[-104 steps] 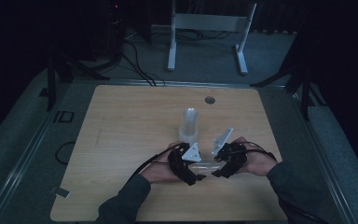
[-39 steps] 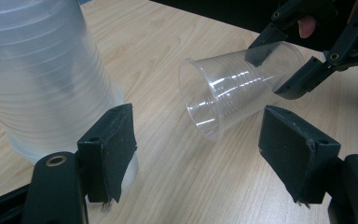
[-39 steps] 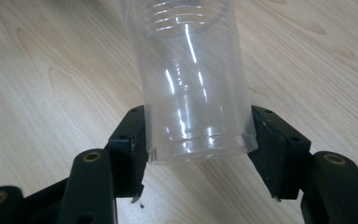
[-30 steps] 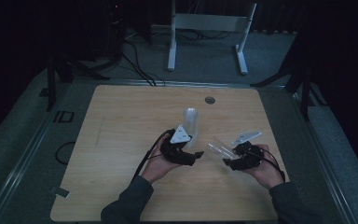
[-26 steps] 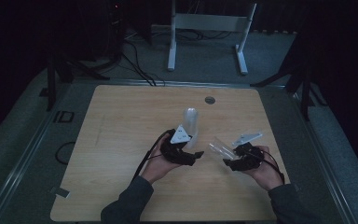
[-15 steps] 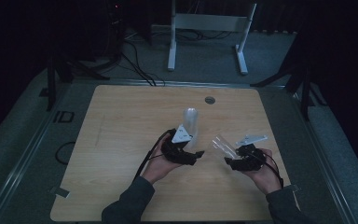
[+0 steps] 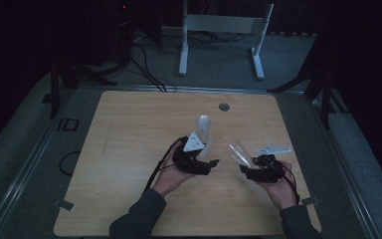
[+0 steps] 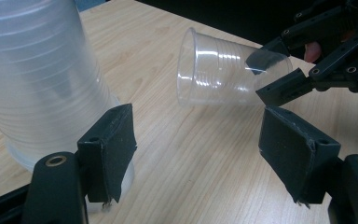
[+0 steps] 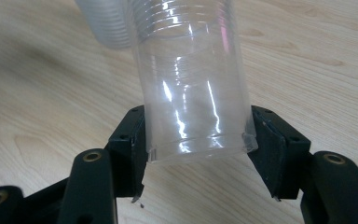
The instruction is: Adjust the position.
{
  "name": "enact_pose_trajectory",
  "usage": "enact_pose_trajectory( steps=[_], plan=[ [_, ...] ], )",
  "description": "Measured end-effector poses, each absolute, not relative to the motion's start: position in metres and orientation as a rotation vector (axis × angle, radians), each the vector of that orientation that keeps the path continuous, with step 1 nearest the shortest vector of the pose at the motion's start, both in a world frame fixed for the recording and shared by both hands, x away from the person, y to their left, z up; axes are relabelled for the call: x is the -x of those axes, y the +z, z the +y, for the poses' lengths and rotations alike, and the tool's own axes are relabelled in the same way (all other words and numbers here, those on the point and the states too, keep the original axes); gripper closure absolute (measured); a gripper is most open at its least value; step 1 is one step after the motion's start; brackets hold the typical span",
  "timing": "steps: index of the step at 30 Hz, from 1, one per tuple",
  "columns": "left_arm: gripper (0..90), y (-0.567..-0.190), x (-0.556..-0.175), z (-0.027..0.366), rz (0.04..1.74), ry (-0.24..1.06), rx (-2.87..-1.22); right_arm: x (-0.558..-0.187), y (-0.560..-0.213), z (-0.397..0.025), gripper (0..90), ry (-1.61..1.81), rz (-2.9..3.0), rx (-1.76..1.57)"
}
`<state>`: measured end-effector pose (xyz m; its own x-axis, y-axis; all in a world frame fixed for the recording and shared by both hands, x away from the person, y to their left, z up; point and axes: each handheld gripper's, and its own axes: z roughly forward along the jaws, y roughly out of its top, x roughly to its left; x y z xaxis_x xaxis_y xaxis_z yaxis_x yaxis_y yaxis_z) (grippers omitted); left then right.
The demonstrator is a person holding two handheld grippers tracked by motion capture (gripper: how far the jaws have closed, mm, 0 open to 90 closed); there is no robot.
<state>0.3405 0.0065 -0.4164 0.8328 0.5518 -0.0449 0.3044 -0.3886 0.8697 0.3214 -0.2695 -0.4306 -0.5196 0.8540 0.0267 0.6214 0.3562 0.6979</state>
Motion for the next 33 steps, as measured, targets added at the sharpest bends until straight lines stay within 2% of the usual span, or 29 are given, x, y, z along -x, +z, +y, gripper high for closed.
enact_pose_trajectory(
  steps=[18,33],
  plan=[
    [26.9,-0.410,-0.341,-0.002,0.642,0.318,-1.982,-0.316,-0.433,-0.274,41.7,1.052,2.079,-1.414],
    [26.8,-0.407,-0.346,-0.014,0.654,0.280,-1.969,-0.308,-0.437,-0.268,41.6,1.002,1.930,-1.383]
  ],
)
